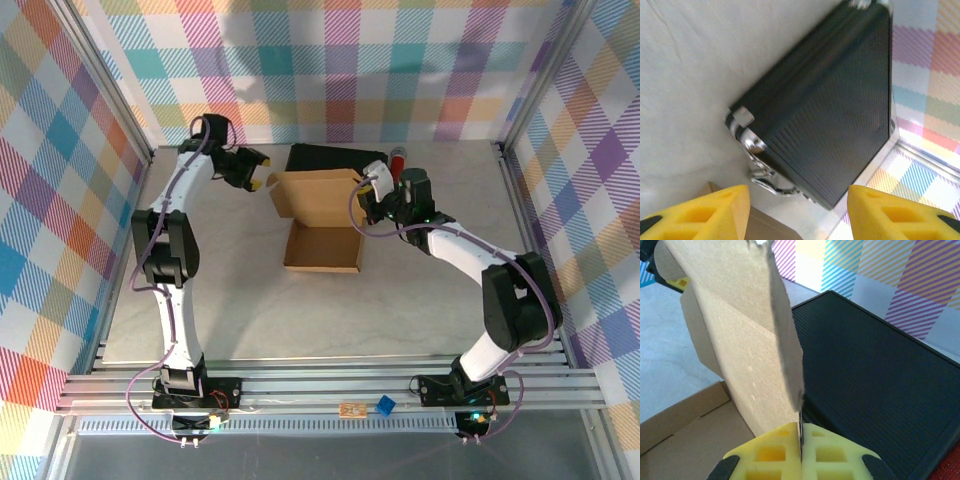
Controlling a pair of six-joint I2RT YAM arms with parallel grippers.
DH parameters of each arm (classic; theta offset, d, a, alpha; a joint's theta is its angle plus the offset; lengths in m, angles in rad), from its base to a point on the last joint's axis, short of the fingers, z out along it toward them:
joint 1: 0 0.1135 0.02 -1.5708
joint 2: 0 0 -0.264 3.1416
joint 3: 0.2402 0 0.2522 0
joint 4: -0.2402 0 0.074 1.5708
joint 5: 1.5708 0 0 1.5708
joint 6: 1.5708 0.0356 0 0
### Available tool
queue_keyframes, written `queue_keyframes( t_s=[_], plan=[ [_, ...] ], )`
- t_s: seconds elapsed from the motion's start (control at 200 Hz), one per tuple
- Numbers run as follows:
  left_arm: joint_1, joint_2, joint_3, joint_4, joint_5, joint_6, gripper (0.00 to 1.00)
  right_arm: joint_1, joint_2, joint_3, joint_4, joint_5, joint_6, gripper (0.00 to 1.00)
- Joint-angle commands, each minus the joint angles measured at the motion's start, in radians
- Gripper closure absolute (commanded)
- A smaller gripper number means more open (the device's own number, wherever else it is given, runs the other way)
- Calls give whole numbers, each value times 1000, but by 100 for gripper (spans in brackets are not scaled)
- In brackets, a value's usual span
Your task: Fold the paper box
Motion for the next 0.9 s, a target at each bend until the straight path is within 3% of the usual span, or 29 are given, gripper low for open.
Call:
queue_keyframes(
  t_s=[0.0, 0.42, 0.635, 0.735, 0.825, 0.895],
  plan=[
    [-38, -3, -31, 38, 103, -98, 47, 11, 32, 39, 10, -8, -21, 100],
    [-34, -279, -490, 330, 86, -339, 43, 44, 50, 15, 78, 140, -16, 100],
    [4, -352, -508, 261, 50, -328, 42, 49, 39, -10, 105, 159, -12, 100],
    [21, -364, -416, 81, 3, -160, 42, 49, 39, -17, 108, 149, -11, 100],
    [18, -381, -285, -155, -188, 121, 41, 48, 44, -16, 108, 122, -11, 100],
    [13, -428, -282, -165, -285, 318, 44, 48, 48, -16, 107, 103, -15, 100]
  ],
)
